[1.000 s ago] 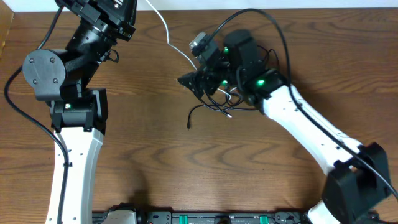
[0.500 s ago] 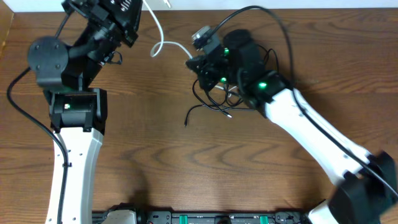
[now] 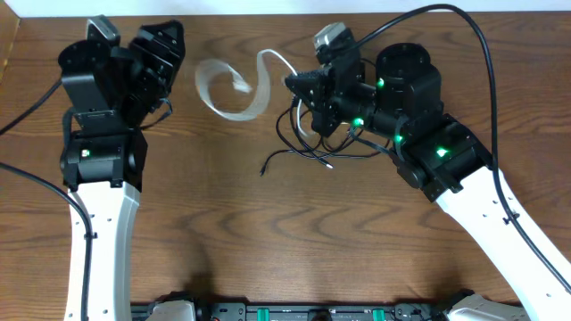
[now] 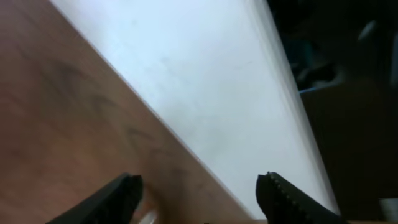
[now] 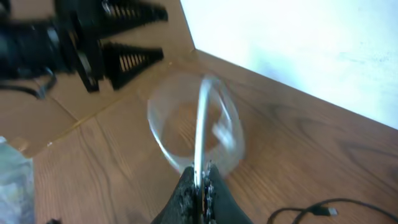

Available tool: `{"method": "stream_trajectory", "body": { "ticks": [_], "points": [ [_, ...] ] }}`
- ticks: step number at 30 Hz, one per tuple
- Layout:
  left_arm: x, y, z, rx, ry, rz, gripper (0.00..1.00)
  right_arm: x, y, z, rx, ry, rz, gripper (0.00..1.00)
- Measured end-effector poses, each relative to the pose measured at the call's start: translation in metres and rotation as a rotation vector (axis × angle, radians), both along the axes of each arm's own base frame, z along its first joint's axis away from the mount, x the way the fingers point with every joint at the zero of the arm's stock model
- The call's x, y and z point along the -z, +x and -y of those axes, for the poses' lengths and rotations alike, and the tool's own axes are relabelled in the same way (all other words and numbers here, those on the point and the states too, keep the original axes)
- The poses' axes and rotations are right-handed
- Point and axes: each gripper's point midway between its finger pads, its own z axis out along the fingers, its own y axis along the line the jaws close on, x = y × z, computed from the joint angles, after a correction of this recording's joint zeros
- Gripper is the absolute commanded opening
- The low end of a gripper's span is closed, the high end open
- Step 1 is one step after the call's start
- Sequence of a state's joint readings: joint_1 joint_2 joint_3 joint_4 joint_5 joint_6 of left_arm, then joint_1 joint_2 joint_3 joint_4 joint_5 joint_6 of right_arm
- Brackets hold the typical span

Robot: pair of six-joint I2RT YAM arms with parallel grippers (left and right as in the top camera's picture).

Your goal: Untangle cables

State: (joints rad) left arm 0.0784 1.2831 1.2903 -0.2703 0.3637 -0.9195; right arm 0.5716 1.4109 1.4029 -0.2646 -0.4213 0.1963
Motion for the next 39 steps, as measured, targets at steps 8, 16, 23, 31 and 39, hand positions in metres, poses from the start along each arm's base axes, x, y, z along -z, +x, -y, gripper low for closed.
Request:
{"method": "stream_trajectory", "body": {
  "ticks": [8, 16, 23, 31, 39],
  "points": [
    [0.041, -0.018, -0.007, 0.069, 0.253, -0.129, 0.81, -0.038, 0.005, -0.004, 0.02, 0.174, 0.01, 0.01],
    [0.025, -0.033, 0.051, 0.47, 0.311, 0.047, 0.8, -0.077, 0.024, 0.015, 0.104, 0.389, -0.027, 0.01],
    [-0.001, -0.061, 0.107, 0.801, 0.325, 0.278, 0.8, -0.121, 0.03, 0.03, 0.14, 0.629, -0.044, 0.01],
    [-0.012, -0.08, 0.141, 0.949, 0.33, 0.388, 0.75, -0.14, 0.043, 0.05, 0.247, 0.828, -0.123, 0.01],
    [-0.018, -0.084, 0.146, 0.98, 0.332, 0.435, 0.74, -0.163, 0.05, 0.076, 0.346, 0.974, -0.06, 0.01]
  ]
}}
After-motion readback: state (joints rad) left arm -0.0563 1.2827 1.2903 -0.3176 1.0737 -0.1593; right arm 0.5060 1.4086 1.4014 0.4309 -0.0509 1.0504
